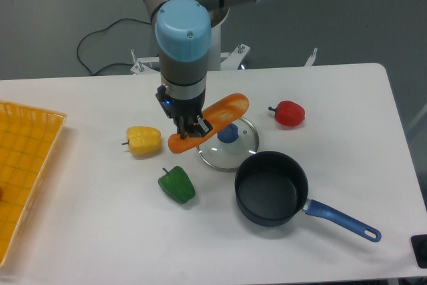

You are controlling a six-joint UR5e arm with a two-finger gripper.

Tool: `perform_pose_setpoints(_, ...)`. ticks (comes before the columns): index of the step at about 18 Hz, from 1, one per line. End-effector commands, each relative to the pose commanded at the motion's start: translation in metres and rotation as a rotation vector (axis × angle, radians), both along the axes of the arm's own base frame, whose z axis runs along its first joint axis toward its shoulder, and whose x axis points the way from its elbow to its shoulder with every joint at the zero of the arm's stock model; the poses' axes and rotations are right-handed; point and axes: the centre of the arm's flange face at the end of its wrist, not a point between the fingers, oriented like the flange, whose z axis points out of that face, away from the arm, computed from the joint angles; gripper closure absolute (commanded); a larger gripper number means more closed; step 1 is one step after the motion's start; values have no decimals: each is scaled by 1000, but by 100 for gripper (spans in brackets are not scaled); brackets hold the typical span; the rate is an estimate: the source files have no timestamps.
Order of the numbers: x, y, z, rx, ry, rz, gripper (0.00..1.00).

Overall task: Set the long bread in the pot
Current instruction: 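Carry the held orange bread loaf over the glass lid toward the saucepan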

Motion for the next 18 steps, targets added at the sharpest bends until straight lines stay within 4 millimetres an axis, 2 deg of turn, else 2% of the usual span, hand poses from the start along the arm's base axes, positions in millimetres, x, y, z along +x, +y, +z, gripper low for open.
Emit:
perform_pose_setpoints(12, -2, -2, -2, -3, -3, 5, 100)
perform_pose_setpoints(16, -14, -8, 3, 8, 1, 28, 100)
perform_pose_setpoints(18, -23, -14, 13, 39, 26, 47, 100)
